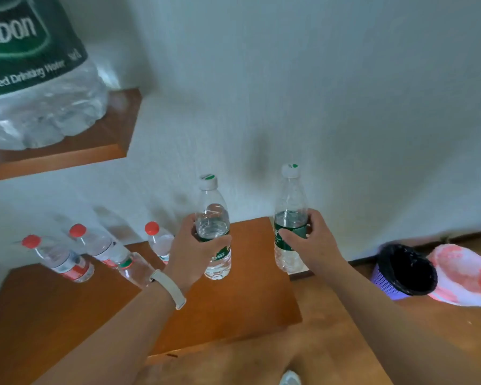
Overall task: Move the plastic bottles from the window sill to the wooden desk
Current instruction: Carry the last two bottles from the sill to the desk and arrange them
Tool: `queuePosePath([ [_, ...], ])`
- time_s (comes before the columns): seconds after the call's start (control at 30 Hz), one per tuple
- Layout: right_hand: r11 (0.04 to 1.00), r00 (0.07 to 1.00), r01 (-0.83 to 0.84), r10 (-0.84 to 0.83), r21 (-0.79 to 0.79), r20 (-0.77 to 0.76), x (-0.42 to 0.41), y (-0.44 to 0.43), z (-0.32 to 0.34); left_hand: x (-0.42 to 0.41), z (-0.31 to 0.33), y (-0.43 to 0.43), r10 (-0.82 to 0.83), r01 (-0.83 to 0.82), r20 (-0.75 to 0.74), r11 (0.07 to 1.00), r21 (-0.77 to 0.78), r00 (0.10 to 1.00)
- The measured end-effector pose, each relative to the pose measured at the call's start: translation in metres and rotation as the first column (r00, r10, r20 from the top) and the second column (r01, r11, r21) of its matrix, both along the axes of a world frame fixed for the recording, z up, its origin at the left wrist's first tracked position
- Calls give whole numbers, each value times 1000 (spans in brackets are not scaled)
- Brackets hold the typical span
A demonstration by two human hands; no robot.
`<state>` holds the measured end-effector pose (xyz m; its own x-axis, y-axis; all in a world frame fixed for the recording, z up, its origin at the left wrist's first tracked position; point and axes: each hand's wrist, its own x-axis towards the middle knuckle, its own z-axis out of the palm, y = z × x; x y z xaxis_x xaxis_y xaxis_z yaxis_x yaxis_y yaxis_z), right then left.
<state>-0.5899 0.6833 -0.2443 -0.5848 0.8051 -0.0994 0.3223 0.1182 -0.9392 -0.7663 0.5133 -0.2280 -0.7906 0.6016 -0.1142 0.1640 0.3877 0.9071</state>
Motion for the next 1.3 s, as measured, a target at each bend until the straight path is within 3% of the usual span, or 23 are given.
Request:
queuePosePath([
  [0.3,981,986,-165,162,-101,-41,-24,31,-18,6,-11,15,158,-159,-23,986,-41,987],
  [0.53,973,975,-216,219,-81,29,-38,30,-31,-2,-30,18,210,-211,-15,975,-70,978],
  [1.3,991,968,-132,127,9,216,-136,53,-94,-85,-120,60,149,-143,135,989,-48,980],
])
